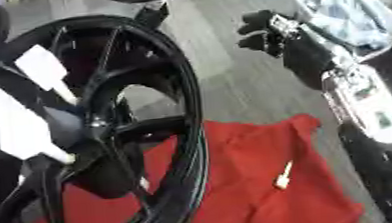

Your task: Pull the pin out of the wheel hub.

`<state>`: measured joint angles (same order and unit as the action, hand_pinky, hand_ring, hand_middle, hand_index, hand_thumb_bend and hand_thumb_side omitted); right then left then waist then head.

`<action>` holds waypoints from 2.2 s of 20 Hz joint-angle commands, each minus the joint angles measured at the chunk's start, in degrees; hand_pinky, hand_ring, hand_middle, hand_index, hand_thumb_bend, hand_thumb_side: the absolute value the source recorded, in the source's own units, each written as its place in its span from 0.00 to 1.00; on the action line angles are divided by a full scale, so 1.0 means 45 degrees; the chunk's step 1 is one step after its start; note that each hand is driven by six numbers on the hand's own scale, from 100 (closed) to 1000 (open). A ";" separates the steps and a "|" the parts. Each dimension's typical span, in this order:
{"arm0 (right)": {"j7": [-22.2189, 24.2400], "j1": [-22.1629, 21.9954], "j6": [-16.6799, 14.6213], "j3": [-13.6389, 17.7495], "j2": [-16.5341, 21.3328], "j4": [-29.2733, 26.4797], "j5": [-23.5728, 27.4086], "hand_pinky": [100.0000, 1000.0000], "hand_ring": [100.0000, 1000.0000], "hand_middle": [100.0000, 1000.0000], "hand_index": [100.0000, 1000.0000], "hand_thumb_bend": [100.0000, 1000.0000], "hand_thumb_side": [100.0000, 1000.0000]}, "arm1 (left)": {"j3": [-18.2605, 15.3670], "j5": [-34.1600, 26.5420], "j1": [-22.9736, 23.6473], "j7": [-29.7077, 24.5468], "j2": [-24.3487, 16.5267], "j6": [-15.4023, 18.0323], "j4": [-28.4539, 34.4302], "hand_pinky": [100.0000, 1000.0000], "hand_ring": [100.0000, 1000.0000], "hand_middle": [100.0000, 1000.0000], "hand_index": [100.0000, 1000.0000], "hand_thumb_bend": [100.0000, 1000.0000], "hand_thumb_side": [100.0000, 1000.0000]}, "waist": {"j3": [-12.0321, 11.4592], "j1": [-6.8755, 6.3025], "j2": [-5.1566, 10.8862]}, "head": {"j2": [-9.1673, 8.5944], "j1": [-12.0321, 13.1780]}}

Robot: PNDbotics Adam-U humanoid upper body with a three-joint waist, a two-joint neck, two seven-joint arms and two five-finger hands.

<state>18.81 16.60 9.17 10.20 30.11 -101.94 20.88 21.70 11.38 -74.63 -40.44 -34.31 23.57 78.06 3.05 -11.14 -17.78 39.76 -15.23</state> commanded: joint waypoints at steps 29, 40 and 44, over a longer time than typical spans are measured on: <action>0.0079 0.0088 0.0013 -0.0011 0.0407 -0.0118 0.0011 0.93 0.74 0.72 0.81 0.00 0.71 | 0.1066 0.0773 -0.0637 -0.2562 0.0361 0.1828 -0.1230 0.87 0.80 0.72 0.77 0.64 0.00 | 0.0021 0.0100 0.0457 | -0.0124 0.0316; 0.0089 0.0117 0.0028 -0.0030 0.0397 -0.0120 0.0023 0.93 0.74 0.72 0.81 0.00 0.71 | 0.1423 0.1005 -0.0870 -0.2562 0.0886 0.2300 -0.2077 0.86 0.79 0.72 0.73 0.62 0.00 | 0.0090 0.0083 0.0461 | -0.0190 0.0239; 0.0081 0.0129 0.0037 -0.0032 0.0401 -0.0125 0.0033 0.93 0.74 0.72 0.81 0.00 0.71 | 0.1572 0.0993 -0.0846 -0.2562 0.0901 0.2389 -0.2255 0.86 0.79 0.71 0.73 0.63 0.00 | 0.0110 0.0072 0.0457 | -0.0199 0.0217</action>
<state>19.11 16.60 9.38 9.83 30.50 -101.92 20.91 29.07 15.75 -77.14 -41.02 -29.18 22.99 67.81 3.51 -11.30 -17.17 39.62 -14.20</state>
